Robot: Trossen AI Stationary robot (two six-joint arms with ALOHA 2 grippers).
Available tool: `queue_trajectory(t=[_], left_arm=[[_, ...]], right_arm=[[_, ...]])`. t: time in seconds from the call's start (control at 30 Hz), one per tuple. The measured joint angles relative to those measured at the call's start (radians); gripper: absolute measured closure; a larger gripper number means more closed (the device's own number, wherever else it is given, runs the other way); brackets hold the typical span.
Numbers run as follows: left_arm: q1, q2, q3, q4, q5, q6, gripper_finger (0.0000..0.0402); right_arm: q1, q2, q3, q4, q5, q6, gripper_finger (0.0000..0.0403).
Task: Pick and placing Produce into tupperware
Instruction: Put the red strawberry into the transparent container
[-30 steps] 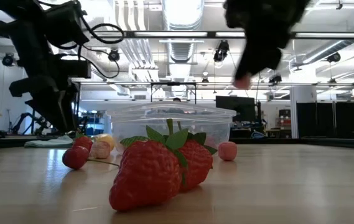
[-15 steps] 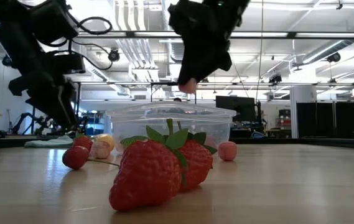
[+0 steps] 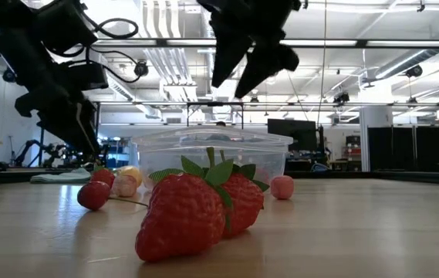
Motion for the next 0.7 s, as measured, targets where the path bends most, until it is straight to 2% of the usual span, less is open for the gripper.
queue_trajectory(t=[0.17,0.3,0.4,0.57,0.7], left_arm=[[-0.02,-0.002,0.0,0.017,0.096,0.046,0.0185],[-0.066,0.001,0.0,0.057,0.109,0.149,0.0184],[-0.098,0.003,-0.002,0.088,0.118,0.15,0.0184],[-0.146,0.004,-0.002,0.148,0.128,0.146,0.0184],[-0.162,0.027,-0.002,0.175,0.131,0.036,0.0184]], right_arm=[[0.01,-0.009,0.066,-0.155,0.08,-0.024,0.0143],[0.01,-0.024,0.111,-0.281,0.118,-0.071,0.0146],[0.016,-0.047,0.119,-0.38,0.12,-0.079,0.0147],[0.051,-0.146,0.027,-0.443,0.16,-0.063,0.0143],[0.069,-0.241,-0.093,-0.435,0.169,-0.003,0.0143]])
